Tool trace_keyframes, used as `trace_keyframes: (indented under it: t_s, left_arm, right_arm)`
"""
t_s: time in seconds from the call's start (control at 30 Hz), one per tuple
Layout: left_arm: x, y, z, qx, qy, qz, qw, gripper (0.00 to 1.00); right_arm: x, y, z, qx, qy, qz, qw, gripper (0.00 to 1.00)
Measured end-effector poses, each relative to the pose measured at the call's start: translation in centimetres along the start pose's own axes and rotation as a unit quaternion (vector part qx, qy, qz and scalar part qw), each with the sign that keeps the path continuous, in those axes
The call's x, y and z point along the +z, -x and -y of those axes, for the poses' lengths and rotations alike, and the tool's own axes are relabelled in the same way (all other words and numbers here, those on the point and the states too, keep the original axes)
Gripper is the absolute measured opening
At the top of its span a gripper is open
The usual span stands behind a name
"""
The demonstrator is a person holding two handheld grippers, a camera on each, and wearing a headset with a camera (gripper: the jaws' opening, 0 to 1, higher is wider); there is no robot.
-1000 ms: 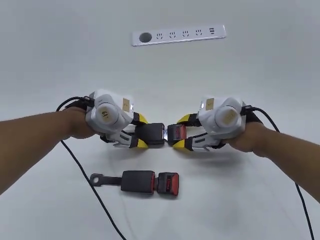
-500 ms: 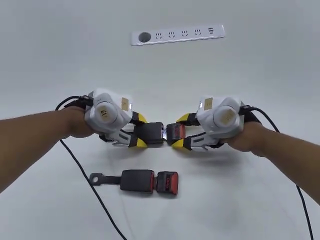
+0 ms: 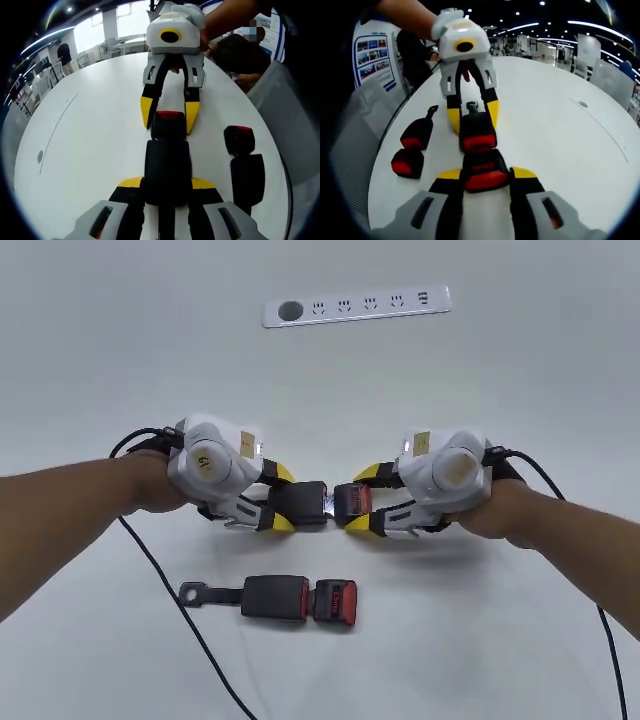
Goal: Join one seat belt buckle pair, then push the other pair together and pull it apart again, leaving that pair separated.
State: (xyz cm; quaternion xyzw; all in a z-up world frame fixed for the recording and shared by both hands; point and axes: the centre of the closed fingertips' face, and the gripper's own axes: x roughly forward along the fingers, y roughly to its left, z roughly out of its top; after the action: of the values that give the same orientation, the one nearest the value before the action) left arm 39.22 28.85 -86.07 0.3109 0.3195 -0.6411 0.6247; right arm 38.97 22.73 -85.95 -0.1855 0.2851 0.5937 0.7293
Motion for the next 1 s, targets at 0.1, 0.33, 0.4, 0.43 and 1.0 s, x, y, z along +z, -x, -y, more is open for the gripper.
trace_keyframes:
  t_s: [0.1,0.33,0.4,0.43,1.0]
  left_arm:
    - [0.0,0.0,0.0,0.0,0.0,0.0,1.0,0.34]
    - [0.0,0.0,0.0,0.001,0.002,-0.003,1.0,0.34]
    - [0.0,0.0,0.0,0.001,0.003,-0.003,1.0,0.34]
    - [0.0,0.0,0.1,0.001,0.003,-0.003,1.0,0.34]
    - [0.1,0.0,0.2,0.002,0.005,-0.008,1.0,0.34]
  right_arm:
    - [-0.5,0.6,0.1,0.0,0.001,-0.001,1.0,0.36]
    - [-0.7,1.0,0.1,0.001,-0.007,0.007,1.0,0.37]
    - [-0.8,1.1,0.1,0.001,-0.007,0.008,0.9999,0.37]
    - [-0.9,1.2,0.2,0.0,-0.006,0.006,1.0,0.37]
    - [-3.9,5.1,0.6,-0.007,-0.004,-0.007,0.9999,0.37]
